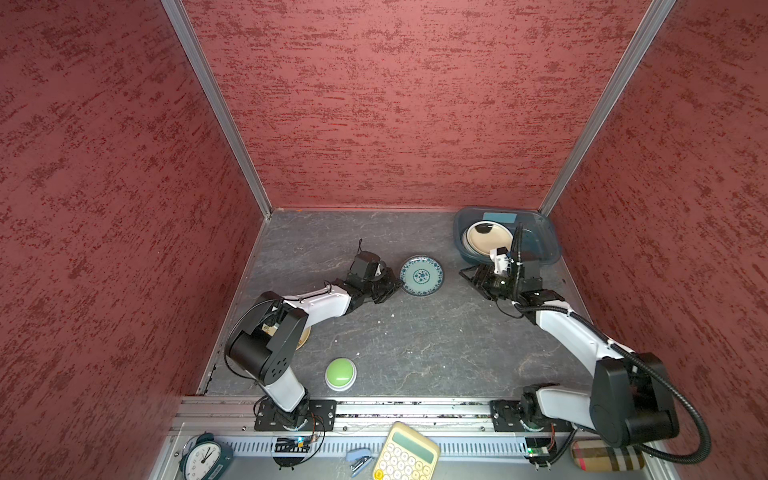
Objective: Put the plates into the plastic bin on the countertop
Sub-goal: 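Tilt the blue-and-white plate up with the left gripper while the right gripper grasps its rim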
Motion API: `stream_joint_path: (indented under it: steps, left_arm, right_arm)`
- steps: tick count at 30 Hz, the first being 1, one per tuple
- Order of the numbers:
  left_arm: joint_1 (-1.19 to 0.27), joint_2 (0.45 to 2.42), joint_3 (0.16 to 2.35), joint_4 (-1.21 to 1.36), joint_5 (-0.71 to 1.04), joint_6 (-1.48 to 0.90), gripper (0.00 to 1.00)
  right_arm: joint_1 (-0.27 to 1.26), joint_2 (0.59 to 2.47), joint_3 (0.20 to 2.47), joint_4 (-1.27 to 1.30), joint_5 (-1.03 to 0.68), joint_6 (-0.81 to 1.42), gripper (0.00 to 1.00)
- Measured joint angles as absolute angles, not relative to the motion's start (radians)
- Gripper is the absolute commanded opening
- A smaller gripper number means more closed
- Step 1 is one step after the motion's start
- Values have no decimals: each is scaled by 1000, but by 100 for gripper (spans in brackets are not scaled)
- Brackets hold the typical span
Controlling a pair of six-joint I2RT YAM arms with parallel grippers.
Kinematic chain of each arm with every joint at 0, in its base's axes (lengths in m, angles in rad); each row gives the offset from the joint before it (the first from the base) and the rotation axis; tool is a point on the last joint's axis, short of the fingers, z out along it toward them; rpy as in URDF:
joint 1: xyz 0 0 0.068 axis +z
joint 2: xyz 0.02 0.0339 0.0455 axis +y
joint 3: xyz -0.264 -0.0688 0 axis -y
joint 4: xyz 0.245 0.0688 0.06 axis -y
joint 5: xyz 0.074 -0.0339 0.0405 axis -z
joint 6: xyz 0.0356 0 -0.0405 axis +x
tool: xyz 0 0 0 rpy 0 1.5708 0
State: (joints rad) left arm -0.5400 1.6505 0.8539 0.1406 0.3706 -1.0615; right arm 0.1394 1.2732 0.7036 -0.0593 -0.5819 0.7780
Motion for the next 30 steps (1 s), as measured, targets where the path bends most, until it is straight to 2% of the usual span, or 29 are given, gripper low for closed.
stream_joint_path:
  steps: [14,20,25,30]
  left_arm:
    - [-623,1650,867,142,385,-1069,0]
    - [-624,1652,868,141,388,-1069,0]
    - [-624,1676,874,140,388,-1069,0]
    - [-614,1684,876,139,384,-1075,0]
  right_arm:
    - [194,1364,707,-26,-517,794,40]
    - [201,1415,730,-14,-511,798,26]
    - [208,1442,741,-6,-511,802,19]
    - [208,1474,754,-3,-514,796,4]
